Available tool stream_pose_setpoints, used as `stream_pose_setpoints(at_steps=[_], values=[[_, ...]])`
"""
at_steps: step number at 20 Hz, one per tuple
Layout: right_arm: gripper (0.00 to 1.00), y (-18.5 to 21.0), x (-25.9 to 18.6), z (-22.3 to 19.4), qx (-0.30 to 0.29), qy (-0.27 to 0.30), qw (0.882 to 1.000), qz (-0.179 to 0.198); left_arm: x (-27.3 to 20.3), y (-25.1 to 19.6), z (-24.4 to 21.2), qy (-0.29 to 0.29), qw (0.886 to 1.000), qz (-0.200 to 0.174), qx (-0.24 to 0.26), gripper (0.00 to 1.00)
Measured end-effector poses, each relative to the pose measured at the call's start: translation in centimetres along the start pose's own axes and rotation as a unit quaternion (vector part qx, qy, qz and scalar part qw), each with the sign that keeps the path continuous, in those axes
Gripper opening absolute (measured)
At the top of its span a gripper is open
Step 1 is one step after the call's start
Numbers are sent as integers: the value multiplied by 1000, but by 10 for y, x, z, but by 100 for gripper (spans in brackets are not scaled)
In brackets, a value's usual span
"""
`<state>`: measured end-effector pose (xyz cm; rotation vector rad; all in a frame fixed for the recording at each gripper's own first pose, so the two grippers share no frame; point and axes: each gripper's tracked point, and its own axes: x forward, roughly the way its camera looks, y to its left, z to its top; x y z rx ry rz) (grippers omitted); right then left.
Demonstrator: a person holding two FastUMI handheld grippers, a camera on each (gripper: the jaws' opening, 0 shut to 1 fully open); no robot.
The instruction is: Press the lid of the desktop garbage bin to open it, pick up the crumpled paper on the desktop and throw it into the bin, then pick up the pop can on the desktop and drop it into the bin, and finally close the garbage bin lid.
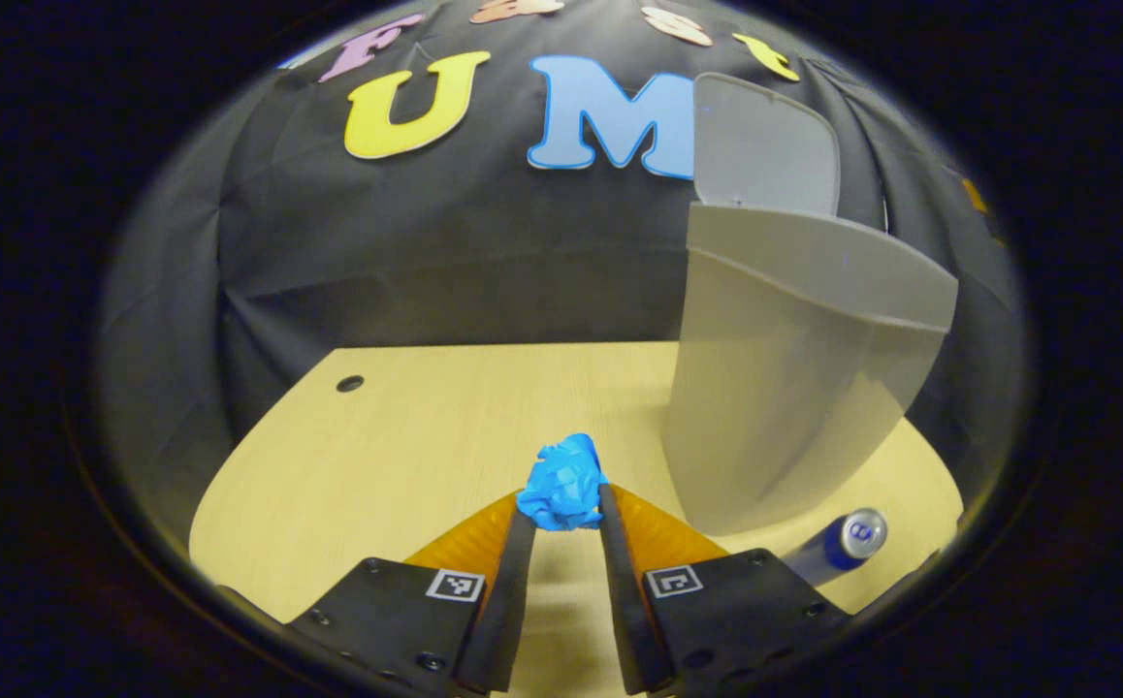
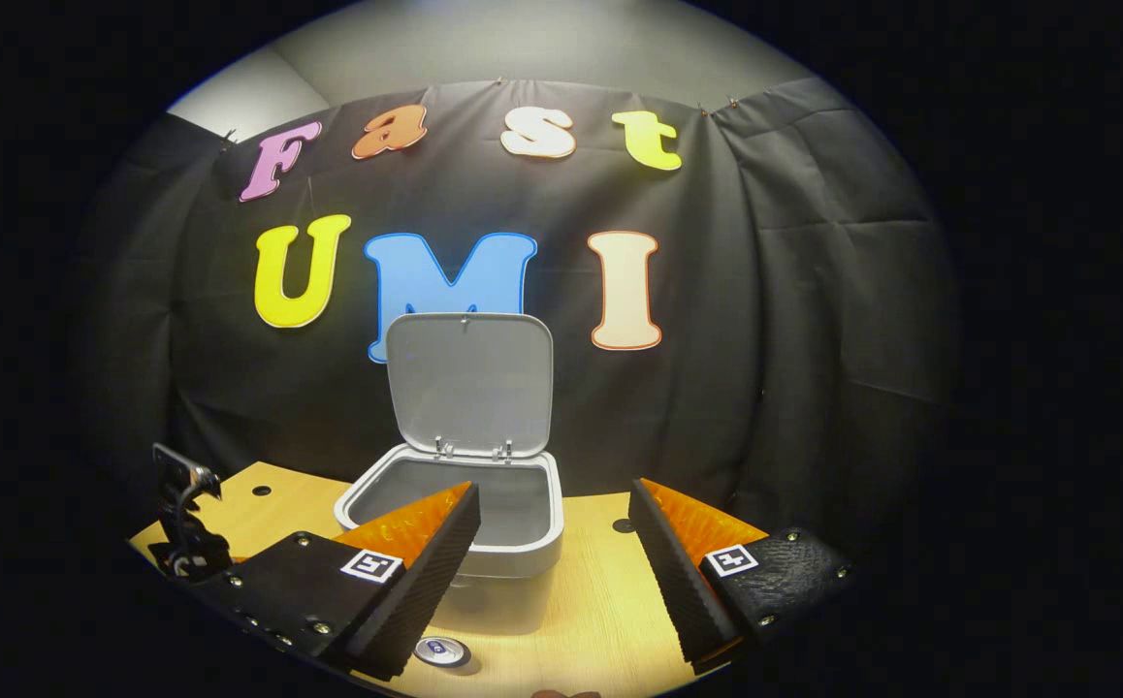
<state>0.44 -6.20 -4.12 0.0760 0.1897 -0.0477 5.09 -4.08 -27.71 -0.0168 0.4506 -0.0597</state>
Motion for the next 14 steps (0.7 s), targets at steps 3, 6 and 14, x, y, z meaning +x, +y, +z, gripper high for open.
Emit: stream_pose_setpoints(at_steps=[3, 6, 14], values=[[98, -1, 1, -2, 8, 0, 1000, 1, -5, -7, 43, -40, 999, -16, -5, 48], [98, -5, -2, -3, 18, -2, 1000, 0, -11, -20, 82, -73, 997, -30, -6, 46], [98, -20, -8, -17, 43, 6, 999, -17, -25, -67, 180, -154, 985, -82, 1, 47]])
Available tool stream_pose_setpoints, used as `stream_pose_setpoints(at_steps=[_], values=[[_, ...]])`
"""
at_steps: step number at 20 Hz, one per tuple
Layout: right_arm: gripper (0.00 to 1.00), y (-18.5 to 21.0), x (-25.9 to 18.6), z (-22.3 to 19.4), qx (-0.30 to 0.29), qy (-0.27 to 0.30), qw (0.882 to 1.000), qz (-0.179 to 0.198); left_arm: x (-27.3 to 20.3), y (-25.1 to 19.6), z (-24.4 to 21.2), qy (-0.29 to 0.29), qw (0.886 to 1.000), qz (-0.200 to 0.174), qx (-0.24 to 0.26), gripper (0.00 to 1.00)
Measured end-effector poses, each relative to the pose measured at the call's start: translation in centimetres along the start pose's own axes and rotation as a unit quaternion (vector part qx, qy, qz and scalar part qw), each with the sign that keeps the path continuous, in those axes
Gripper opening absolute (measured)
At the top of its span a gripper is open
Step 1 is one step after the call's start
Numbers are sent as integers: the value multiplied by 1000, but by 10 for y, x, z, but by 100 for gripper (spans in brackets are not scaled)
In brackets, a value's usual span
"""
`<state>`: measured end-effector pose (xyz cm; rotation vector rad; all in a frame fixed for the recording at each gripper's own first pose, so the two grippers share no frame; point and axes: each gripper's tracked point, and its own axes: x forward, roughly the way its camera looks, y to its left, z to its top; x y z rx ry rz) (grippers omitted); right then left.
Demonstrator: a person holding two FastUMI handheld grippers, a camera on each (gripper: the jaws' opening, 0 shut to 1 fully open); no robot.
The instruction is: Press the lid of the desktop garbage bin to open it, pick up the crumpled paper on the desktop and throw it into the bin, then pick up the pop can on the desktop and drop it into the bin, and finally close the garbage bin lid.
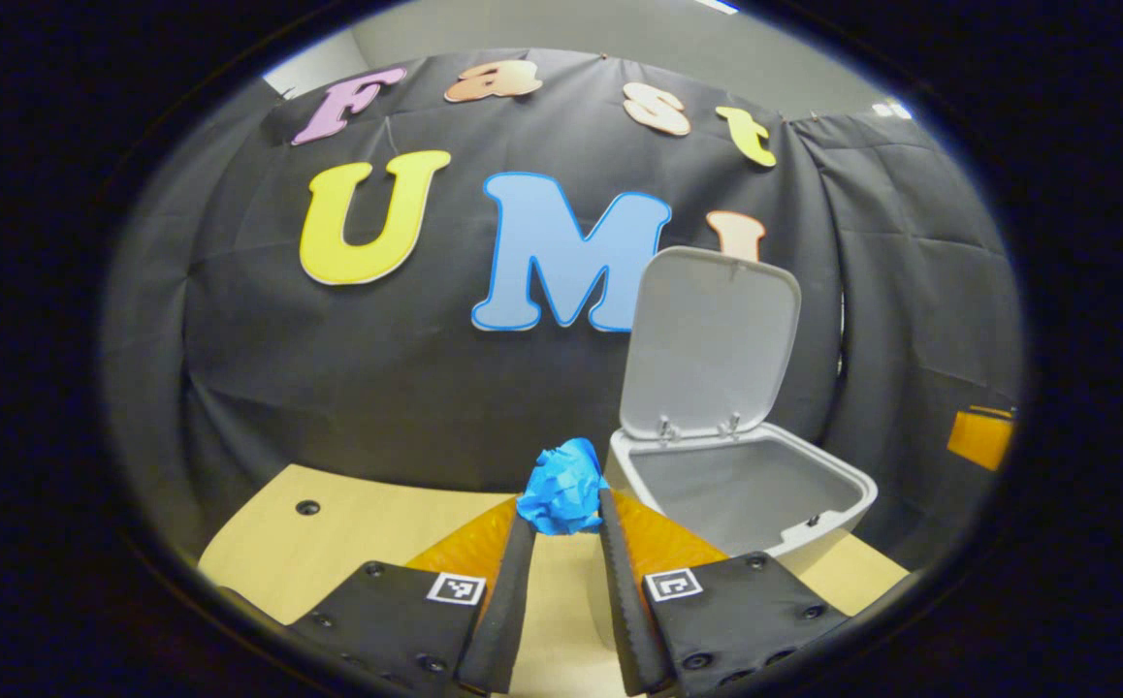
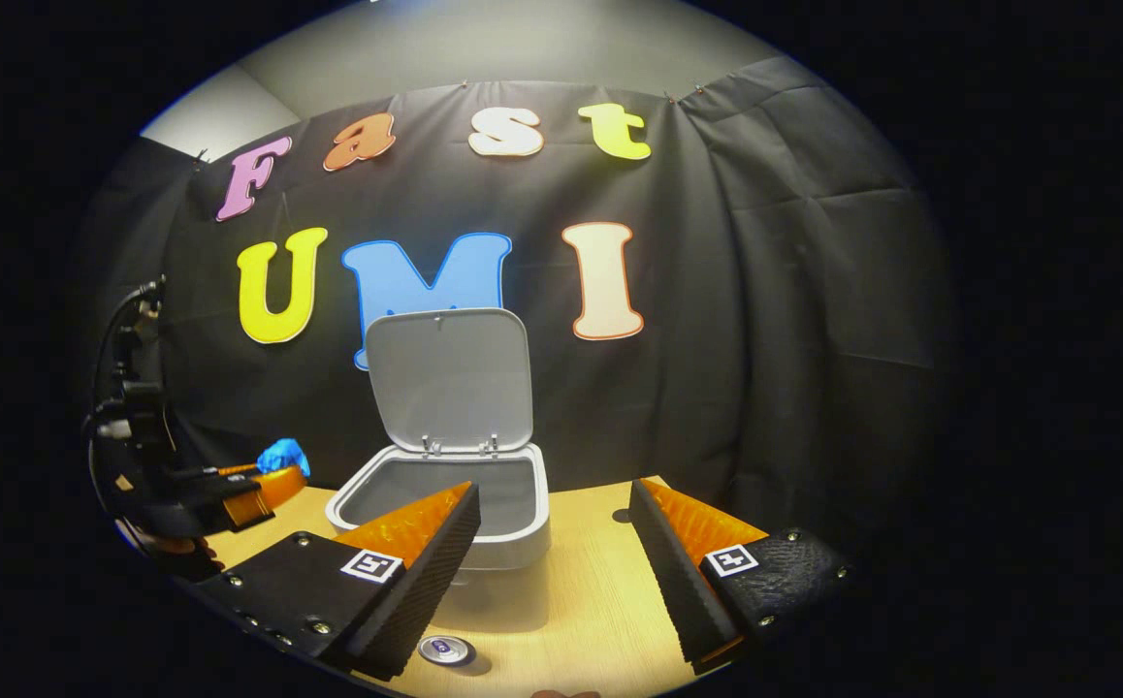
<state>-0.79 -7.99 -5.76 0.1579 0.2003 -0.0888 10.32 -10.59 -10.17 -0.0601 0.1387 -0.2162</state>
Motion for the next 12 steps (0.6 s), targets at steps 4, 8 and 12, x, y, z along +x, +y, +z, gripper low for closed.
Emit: stream_pose_setpoints(at_steps=[4, 8, 12], values=[[98, -14, -4, -6, 12, 5, 1000, -15, 14, -33, 21, -13, 999, -34, 19, 48], [98, -25, -7, -12, 19, 11, 999, -28, 25, -64, 22, -12, 997, -62, 36, 48], [98, -31, -9, -16, 21, 14, 999, -37, 31, -84, 13, 0, 996, -80, 45, 51]])
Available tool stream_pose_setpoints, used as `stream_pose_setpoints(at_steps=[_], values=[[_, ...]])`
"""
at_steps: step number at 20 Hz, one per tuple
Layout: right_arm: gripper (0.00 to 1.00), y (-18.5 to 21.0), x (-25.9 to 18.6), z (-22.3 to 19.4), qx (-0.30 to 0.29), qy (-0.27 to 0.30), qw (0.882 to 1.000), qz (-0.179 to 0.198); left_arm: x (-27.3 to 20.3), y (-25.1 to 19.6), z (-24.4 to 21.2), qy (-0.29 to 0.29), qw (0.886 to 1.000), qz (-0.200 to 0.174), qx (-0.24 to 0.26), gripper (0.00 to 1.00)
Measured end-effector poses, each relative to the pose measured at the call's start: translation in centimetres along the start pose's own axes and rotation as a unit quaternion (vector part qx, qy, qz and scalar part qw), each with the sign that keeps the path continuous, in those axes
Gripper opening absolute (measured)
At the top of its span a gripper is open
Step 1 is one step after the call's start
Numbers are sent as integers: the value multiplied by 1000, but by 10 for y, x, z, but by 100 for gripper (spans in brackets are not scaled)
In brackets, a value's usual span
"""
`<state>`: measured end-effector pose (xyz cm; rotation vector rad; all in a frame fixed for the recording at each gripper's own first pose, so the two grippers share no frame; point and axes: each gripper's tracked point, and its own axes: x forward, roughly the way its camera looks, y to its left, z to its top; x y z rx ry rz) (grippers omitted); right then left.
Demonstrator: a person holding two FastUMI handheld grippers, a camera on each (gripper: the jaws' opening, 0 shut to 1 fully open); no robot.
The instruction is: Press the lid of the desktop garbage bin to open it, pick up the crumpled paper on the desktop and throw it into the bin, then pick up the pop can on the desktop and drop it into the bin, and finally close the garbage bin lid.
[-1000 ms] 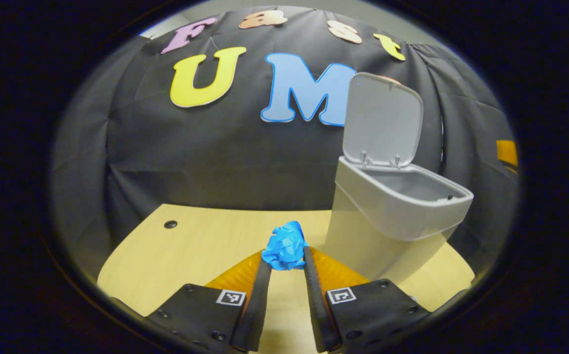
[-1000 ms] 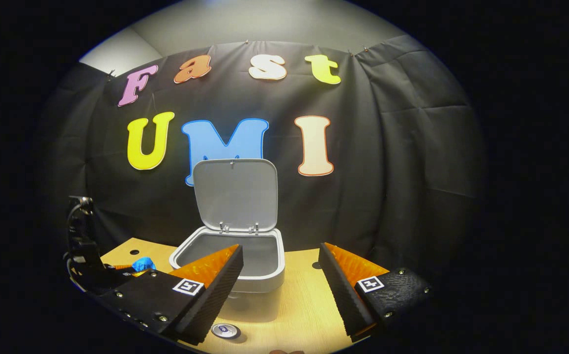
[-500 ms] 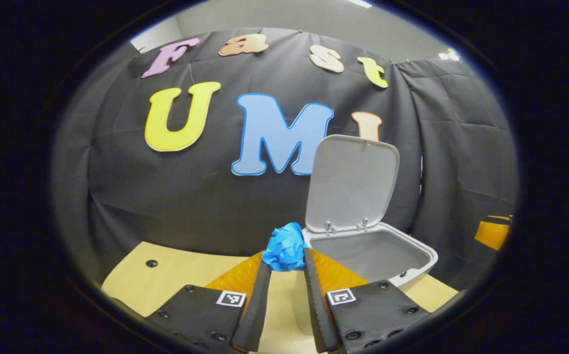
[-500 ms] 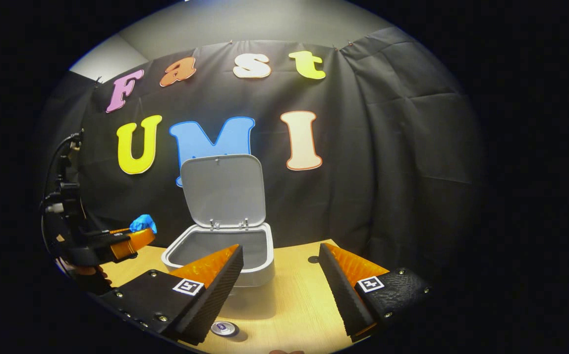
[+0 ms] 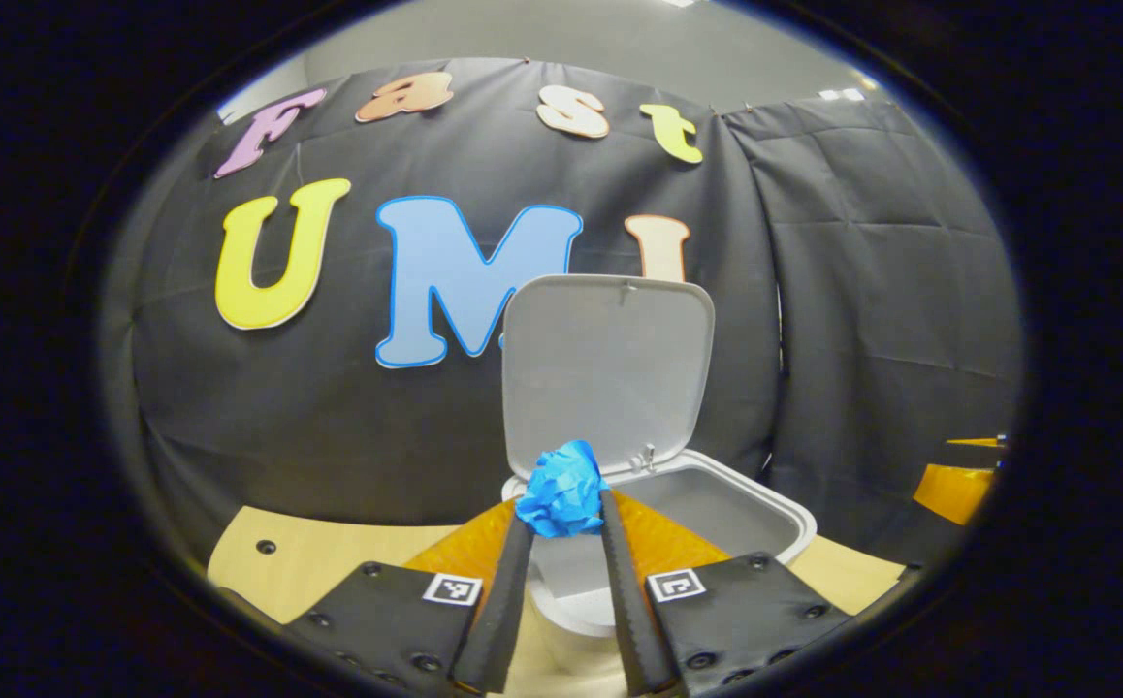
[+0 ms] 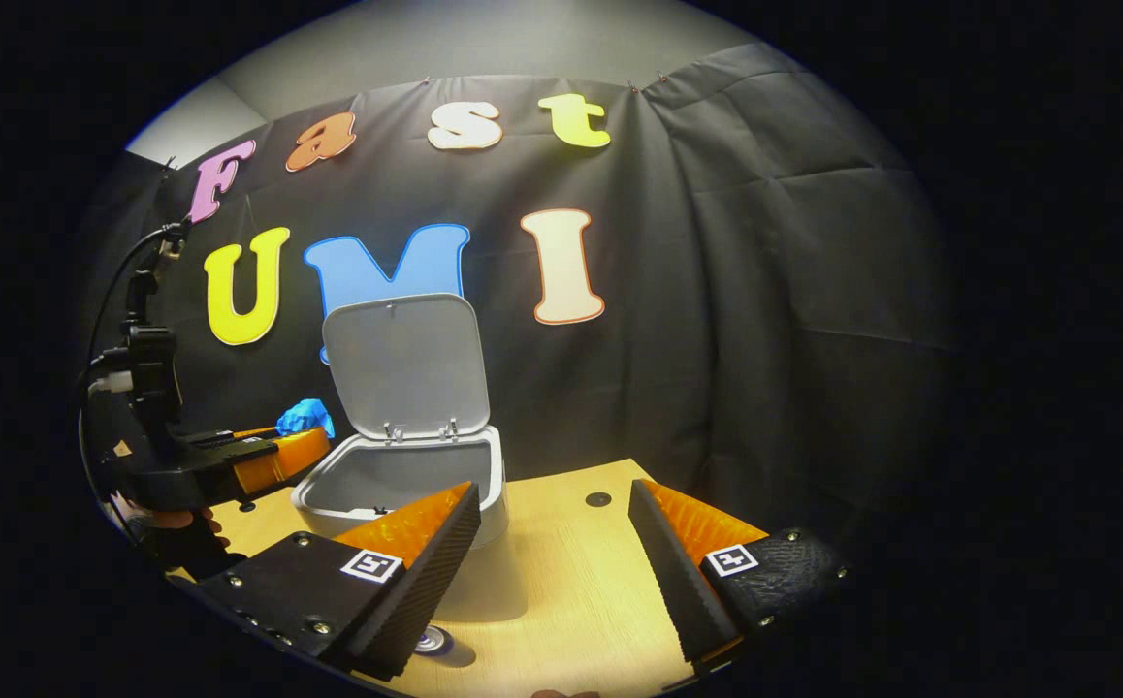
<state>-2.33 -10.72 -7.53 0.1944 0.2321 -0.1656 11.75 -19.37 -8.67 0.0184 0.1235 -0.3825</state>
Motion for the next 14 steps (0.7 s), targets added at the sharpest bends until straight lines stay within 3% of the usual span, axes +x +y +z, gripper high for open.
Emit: stream_pose_setpoints(at_steps=[4, 7, 12, 14], values=[[98, -4, 0, -2, 0, 1, 1000, -5, 3, -4, -1, 3, 1000, -5, -3, 67], [98, -2, 1, -8, 2, 7, 1000, -2, 5, -4, -2, 4, 1000, -5, -3, 67], [100, 9, 3, -16, 1, 18, 1000, 10, 5, 1, -2, 6, 1000, 0, -2, 87], [100, 14, 4, -20, 0, 23, 1000, 17, 3, 3, -3, 7, 1000, 3, -2, 87]])
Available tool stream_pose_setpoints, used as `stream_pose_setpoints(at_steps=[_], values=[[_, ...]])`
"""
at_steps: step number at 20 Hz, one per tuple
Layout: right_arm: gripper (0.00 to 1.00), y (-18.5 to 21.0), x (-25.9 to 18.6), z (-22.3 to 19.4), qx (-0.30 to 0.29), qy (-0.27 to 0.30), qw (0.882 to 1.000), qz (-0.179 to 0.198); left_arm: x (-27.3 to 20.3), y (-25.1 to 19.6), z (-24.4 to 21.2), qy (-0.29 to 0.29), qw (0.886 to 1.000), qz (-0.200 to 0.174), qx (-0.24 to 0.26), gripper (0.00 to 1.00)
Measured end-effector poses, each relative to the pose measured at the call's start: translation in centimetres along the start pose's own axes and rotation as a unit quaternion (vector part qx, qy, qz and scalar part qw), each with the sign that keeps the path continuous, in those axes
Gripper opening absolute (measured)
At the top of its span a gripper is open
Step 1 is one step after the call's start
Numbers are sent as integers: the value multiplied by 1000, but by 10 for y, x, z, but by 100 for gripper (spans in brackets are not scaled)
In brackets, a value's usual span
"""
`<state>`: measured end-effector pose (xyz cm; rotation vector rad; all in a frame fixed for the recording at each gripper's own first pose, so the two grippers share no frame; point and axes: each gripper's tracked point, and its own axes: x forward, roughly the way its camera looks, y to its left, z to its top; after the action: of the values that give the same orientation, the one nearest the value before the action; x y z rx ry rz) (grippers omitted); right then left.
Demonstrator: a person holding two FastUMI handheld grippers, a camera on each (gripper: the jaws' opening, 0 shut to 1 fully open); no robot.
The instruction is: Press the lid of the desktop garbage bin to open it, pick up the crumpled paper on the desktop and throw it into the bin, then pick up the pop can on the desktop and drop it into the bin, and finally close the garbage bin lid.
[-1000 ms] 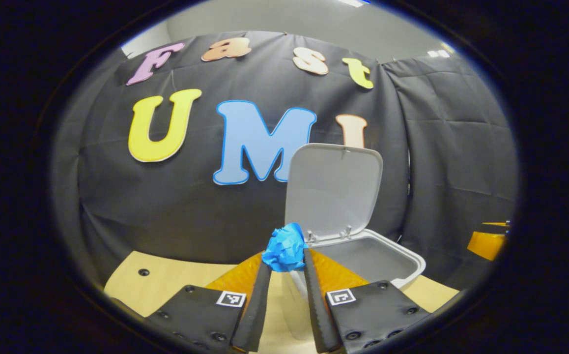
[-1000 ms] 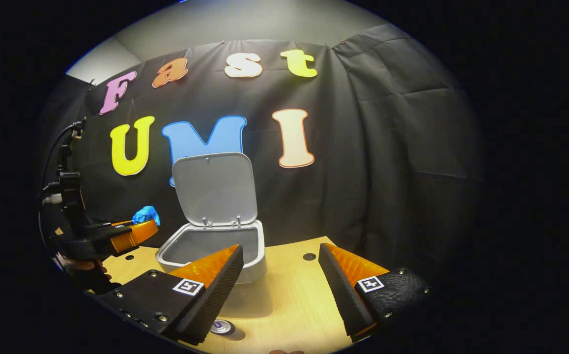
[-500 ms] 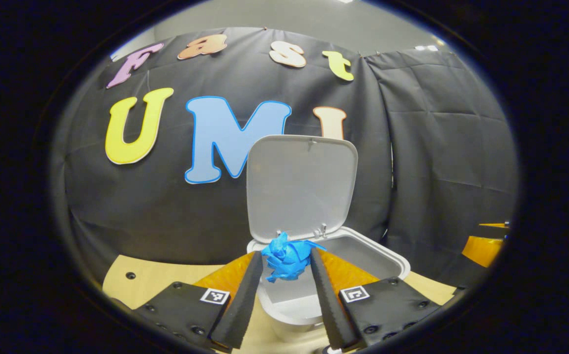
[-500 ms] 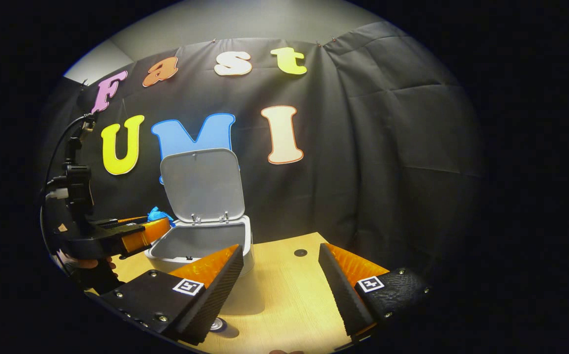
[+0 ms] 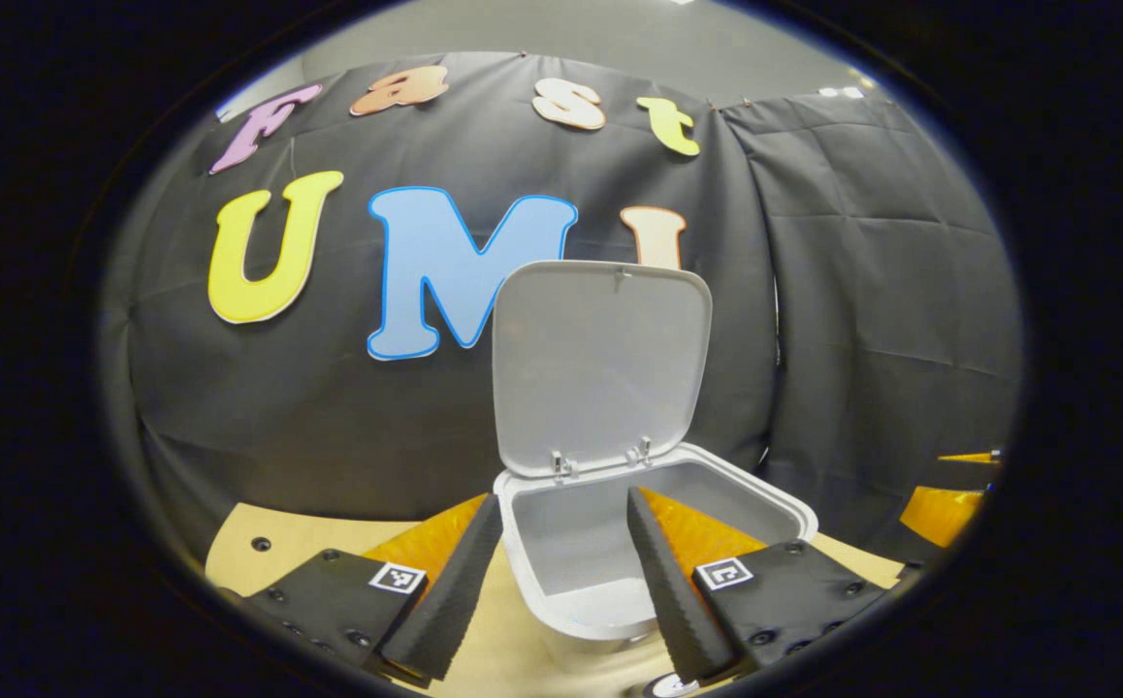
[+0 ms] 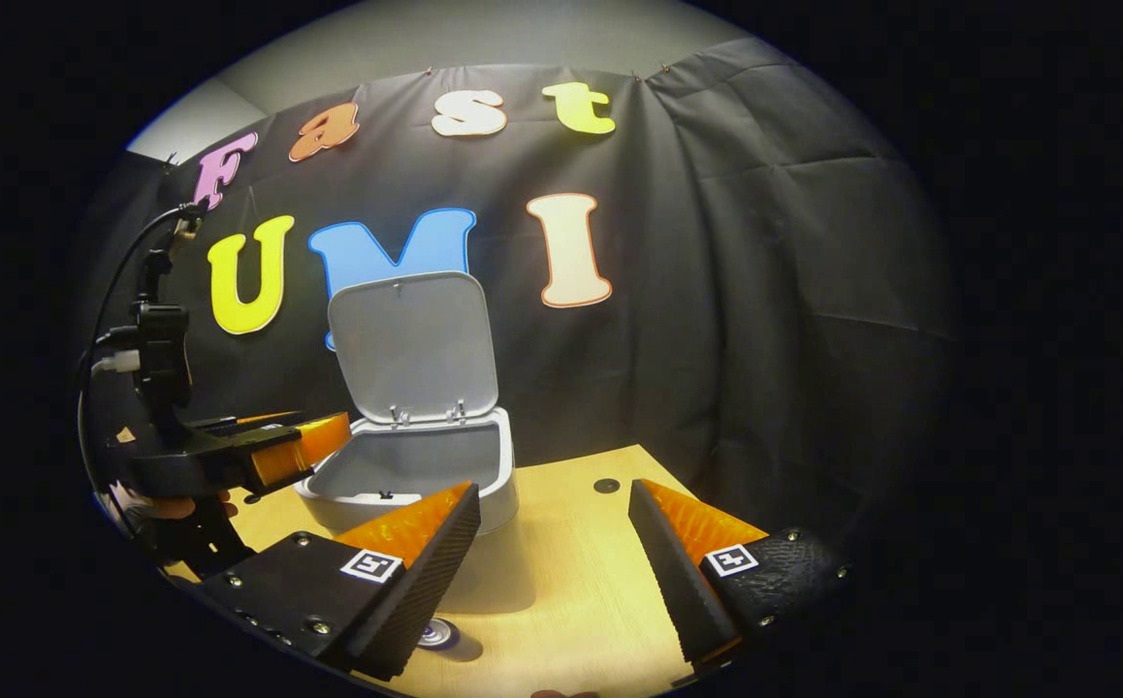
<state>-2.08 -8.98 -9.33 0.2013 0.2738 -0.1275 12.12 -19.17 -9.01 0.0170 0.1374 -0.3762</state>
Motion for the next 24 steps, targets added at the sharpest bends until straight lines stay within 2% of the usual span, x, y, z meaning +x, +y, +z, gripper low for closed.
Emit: stream_pose_setpoints(at_steps=[4, 10, 16, 24], values=[[98, 18, 1, -19, -7, 21, 999, 24, -6, 13, 3, -2, 1000, 11, 2, 86], [98, 53, 5, -58, -27, 66, 994, 79, -19, 41, 4, -3, 999, 40, -6, 85], [98, 80, 9, -99, -52, 115, 983, 130, -39, 76, 0, 1, 997, 77, -18, 85], [98, 107, 12, -148, -77, 174, 965, 180, -67, 112, -10, 11, 993, 117, -31, 85]])
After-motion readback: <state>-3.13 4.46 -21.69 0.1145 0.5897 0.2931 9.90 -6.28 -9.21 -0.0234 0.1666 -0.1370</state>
